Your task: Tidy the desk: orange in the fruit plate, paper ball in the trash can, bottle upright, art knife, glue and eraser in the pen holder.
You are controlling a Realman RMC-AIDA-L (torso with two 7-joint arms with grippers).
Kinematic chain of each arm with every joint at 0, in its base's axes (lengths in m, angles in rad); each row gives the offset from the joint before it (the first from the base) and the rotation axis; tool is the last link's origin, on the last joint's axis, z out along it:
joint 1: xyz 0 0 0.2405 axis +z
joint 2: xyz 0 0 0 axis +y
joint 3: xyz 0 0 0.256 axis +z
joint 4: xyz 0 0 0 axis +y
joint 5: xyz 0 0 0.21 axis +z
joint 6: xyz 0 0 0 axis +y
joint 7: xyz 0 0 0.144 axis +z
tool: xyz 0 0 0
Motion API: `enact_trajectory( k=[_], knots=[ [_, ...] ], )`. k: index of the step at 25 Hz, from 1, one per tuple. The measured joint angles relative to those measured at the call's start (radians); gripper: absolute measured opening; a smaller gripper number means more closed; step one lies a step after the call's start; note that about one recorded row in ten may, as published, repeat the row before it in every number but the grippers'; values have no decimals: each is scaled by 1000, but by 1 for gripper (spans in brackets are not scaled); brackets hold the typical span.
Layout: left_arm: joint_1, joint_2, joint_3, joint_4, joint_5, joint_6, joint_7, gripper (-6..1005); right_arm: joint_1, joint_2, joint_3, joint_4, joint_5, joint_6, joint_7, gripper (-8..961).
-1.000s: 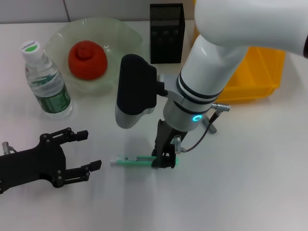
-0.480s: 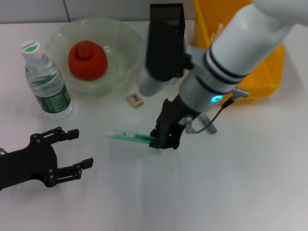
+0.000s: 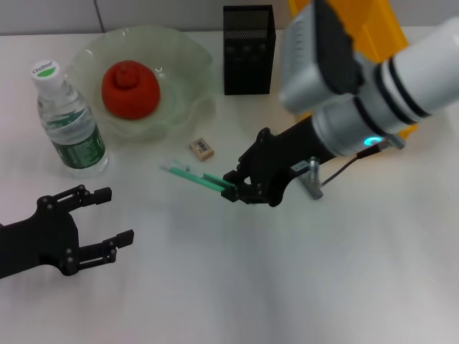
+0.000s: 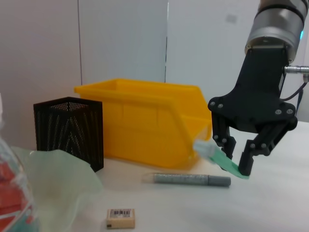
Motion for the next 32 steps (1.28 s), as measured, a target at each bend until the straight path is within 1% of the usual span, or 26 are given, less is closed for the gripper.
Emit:
enact_trajectory(
  k=[4,8,14,18,25,32],
  knots=[
    [1,1,-9,1,0,12,-1,801,-53,0,60,6,76,-6,-106,164],
    [-1,2,-10,3,0,15,-3,801,-71,0,99,18,119,-36,-158,165],
    [-5,3,-10,3,0,19,-4,801,-86,0,107,32,156,-43,-200,165],
    [-4,3,-10,3,0,20,-4,801,-104,0,123,50,211,-46,-252,165],
    [-2,3,-10,3,0,25,-4,801,-117,-1,219,117,306,-105,-373,164],
    [-6,-1,-10,1,4,25,3,800,-153,0,344,235,452,-166,-589,164]
  ],
)
